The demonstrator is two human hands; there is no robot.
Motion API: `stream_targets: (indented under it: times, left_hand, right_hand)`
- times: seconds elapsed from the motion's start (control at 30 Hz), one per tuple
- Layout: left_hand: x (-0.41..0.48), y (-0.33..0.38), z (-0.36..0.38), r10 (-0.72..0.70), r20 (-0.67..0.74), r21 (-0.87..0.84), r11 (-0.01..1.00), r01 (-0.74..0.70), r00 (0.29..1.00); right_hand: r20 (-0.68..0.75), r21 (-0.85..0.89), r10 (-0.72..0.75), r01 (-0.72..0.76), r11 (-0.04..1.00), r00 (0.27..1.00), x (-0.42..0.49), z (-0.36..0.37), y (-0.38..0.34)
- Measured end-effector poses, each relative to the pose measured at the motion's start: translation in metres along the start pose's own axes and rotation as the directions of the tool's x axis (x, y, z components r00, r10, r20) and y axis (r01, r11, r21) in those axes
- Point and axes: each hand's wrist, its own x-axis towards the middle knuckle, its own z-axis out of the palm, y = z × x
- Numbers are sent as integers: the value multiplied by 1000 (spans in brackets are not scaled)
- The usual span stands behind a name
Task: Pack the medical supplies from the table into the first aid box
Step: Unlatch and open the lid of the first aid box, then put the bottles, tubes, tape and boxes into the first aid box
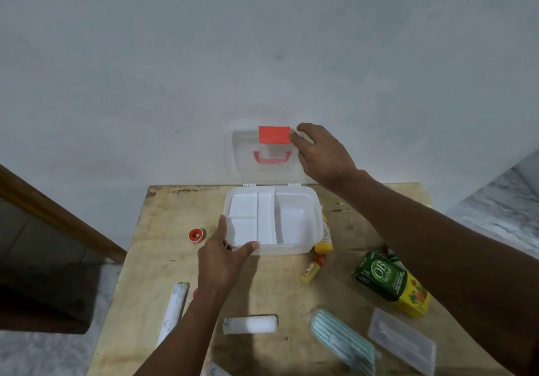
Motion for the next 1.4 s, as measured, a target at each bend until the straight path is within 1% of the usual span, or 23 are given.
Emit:
stream_targets:
  times: [0.1,0.23,0.3,0.33,0.4,0.5,0.57,0.67,0.77,0.83,0.93,1.07,1.17,1.3,1.4]
  left_hand:
    - [-1,2,0,4,1,0,1000,-4,1000]
    - [-1,3,1,5,8,11,1000,-5,1000]
    - [0,2,1,16,9,12,1000,-16,1000]
    - [1,1,1,22,9,18,1000,-22,1000]
    - [1,0,1,34,1,45,998,-34,999]
    - [-1,0,0,87,1,28,996,-87,996]
    - [-3,3,-2,113,0,6,994,-113,994]
    - [-4,4,-3,152,19,20,988,-152,988]
    - [-3,4,-4,189,86,49,980,-193,978]
    - [-3,6,-4,213,111,4,977,-215,971]
    - [-1,5,-4,216,118,-38,976,-213,969]
    - [10,2,0,210,129,-4,978,-211,969]
    - [14,4,0,183,133,21,982,-188,974]
    - [11,6,8,203,157,-9,979,-205,966]
    - [8,7,8,211,135,-23,977,-210,968]
  right_hand:
    - [-2,24,14,-14,1000,1000,-3,-2,-1]
    - [-11,15,23,-23,1000,1000,-6,-5,-6]
    - [48,14,45,-46,999,998,-8,-11,-10]
    - [87,18,72,-73,997,994,-10,-13,-12]
    - [158,69,161,-173,982,974,-20,-17,-16]
    - [174,171,270,-299,939,947,-47,-22,-22]
    - [192,194,321,-357,914,927,-73,-22,-23]
    - [286,138,381,-431,892,879,-120,-18,-24]
    - [400,76,467,-537,840,789,-165,-16,-27]
    - [464,46,513,-598,800,722,-193,-16,-28]
    - [504,5,562,-652,758,656,-226,-16,-24]
    - [558,-89,608,-687,721,565,-258,-13,-11]
    - [569,-116,622,-697,708,537,-268,-11,2]
    - [568,-185,647,-687,702,508,-272,-7,19]
    - [588,-197,637,-676,710,498,-268,-6,25]
